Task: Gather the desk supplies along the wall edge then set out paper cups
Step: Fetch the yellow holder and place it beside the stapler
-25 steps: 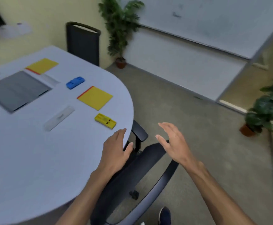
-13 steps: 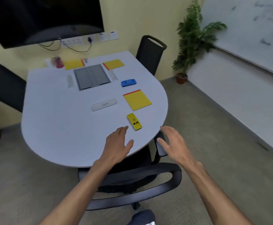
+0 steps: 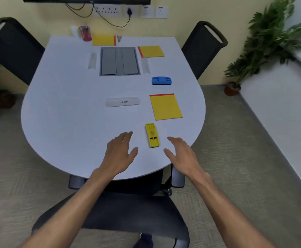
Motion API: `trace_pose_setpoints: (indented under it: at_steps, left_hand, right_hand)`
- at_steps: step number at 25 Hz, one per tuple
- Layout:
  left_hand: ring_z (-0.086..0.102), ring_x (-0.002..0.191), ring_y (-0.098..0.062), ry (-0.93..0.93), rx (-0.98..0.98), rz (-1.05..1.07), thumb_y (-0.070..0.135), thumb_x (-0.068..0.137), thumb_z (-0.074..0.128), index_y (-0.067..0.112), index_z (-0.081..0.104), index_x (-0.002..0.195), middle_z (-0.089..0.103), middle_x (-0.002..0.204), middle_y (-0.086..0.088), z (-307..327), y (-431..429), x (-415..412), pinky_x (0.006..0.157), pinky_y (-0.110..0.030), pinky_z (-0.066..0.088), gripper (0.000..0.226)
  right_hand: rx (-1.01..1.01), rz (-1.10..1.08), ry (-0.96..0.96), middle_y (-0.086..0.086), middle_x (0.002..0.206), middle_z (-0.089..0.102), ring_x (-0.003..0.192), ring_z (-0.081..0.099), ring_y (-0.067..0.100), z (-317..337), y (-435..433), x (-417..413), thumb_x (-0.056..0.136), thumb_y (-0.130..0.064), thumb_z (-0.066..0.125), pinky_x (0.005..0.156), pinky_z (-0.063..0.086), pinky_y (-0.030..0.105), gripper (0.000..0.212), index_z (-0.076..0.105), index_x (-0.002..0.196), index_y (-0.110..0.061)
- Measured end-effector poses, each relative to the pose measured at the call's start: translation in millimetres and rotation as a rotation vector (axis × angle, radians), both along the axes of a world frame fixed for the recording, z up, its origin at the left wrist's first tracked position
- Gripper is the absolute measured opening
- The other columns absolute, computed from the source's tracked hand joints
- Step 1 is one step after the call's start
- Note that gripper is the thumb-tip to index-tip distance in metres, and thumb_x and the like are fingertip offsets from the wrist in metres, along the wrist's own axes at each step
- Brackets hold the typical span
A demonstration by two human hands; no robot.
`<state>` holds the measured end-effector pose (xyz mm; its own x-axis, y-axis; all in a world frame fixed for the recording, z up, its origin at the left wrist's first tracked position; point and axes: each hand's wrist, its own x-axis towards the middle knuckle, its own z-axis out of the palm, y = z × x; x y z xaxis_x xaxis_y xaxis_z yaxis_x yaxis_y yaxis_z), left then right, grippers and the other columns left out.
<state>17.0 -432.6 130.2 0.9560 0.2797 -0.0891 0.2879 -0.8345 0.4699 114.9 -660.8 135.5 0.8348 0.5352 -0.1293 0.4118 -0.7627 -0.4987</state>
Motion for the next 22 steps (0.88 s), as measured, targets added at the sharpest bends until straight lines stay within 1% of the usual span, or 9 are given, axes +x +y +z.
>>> trace_pose_setpoints:
  at_steps: [3, 8, 11, 13, 15, 17, 19, 22]
  left_hand:
    - [0.028, 0.148, -0.025, 0.059, 0.011, 0.052, 0.042, 0.101, 0.046, 0.014, 0.024, 0.156, 0.029, 0.161, -0.010, -36.1, 7.2, 27.3, 0.121, -0.043, 0.023, 0.066]
    - [0.013, 0.153, -0.024, 0.181, -0.021, 0.073, 0.044, 0.102, 0.043, 0.018, 0.021, 0.158, 0.009, 0.167, -0.009, -112.7, 12.4, 70.7, 0.123, -0.037, 0.014, 0.066]
    - [0.001, 0.155, -0.024, 0.228, 0.033, 0.074, 0.047, 0.103, 0.037, 0.021, 0.012, 0.159, -0.002, 0.167, -0.008, -161.2, 16.1, 95.4, 0.124, -0.038, 0.006, 0.067]
    - [-0.007, 0.154, -0.025, 0.227, 0.090, 0.099, 0.051, 0.103, 0.031, 0.023, 0.003, 0.159, -0.010, 0.167, -0.008, -187.0, 18.2, 109.3, 0.124, -0.040, 0.000, 0.069]
    - [-0.012, 0.154, -0.026, 0.229, 0.139, 0.133, 0.055, 0.102, 0.023, 0.023, -0.003, 0.159, -0.014, 0.166, -0.008, -211.3, 18.4, 120.1, 0.124, -0.044, -0.004, 0.070]
    - [-0.013, 0.153, -0.028, 0.230, 0.184, 0.167, 0.058, 0.101, 0.015, 0.020, -0.005, 0.159, -0.015, 0.165, -0.011, -229.8, 14.7, 124.2, 0.124, -0.047, -0.005, 0.072]
    - [-0.011, 0.154, -0.029, 0.192, 0.256, 0.189, 0.057, 0.102, 0.011, 0.017, -0.002, 0.159, -0.010, 0.166, -0.014, -243.1, 8.9, 124.1, 0.124, -0.051, -0.002, 0.072]
    - [-0.004, 0.154, -0.030, 0.128, 0.329, 0.207, 0.055, 0.104, 0.015, 0.013, 0.005, 0.159, -0.001, 0.166, -0.017, -254.4, 5.1, 121.5, 0.123, -0.054, 0.007, 0.070]
  right_hand:
    - [-0.028, 0.009, 0.034, 0.004, 0.148, 0.043, 0.136, 0.042, 0.023, -29.8, 14.7, 32.4, 0.102, -0.037, 0.047, 0.110, 0.037, 0.041, 0.052, 0.037, 0.149, -0.017]
    - [-0.122, 0.074, 0.091, 0.007, 0.144, 0.041, 0.128, 0.047, 0.027, -90.5, 42.1, 78.9, 0.101, -0.038, 0.048, 0.100, 0.045, 0.042, 0.054, 0.035, 0.149, -0.017]
    - [-0.164, 0.103, 0.093, 0.010, 0.144, 0.039, 0.125, 0.049, 0.031, -128.7, 60.3, 101.3, 0.100, -0.041, 0.049, 0.096, 0.046, 0.043, 0.060, 0.029, 0.150, -0.017]
    - [-0.176, 0.102, 0.084, 0.011, 0.145, 0.037, 0.122, 0.050, 0.033, -147.7, 71.9, 111.8, 0.099, -0.044, 0.049, 0.093, 0.047, 0.043, 0.067, 0.021, 0.153, -0.017]
    - [-0.185, 0.100, 0.063, 0.012, 0.144, 0.036, 0.120, 0.050, 0.033, -164.2, 83.2, 121.4, 0.098, -0.048, 0.049, 0.088, 0.049, 0.043, 0.073, 0.015, 0.155, -0.018]
    - [-0.183, 0.098, 0.037, 0.012, 0.141, 0.038, 0.121, 0.048, 0.033, -174.4, 93.4, 126.9, 0.096, -0.052, 0.048, 0.084, 0.051, 0.045, 0.077, 0.012, 0.156, -0.018]
    - [-0.196, 0.088, 0.005, 0.012, 0.137, 0.041, 0.119, 0.048, 0.032, -180.5, 103.3, 130.3, 0.095, -0.056, 0.049, 0.079, 0.051, 0.044, 0.080, 0.013, 0.155, -0.018]
    - [-0.222, 0.053, -0.055, 0.011, 0.127, 0.047, 0.112, 0.052, 0.030, -186.1, 112.3, 129.0, 0.092, -0.057, 0.054, 0.066, 0.044, 0.039, 0.079, 0.022, 0.151, -0.016]
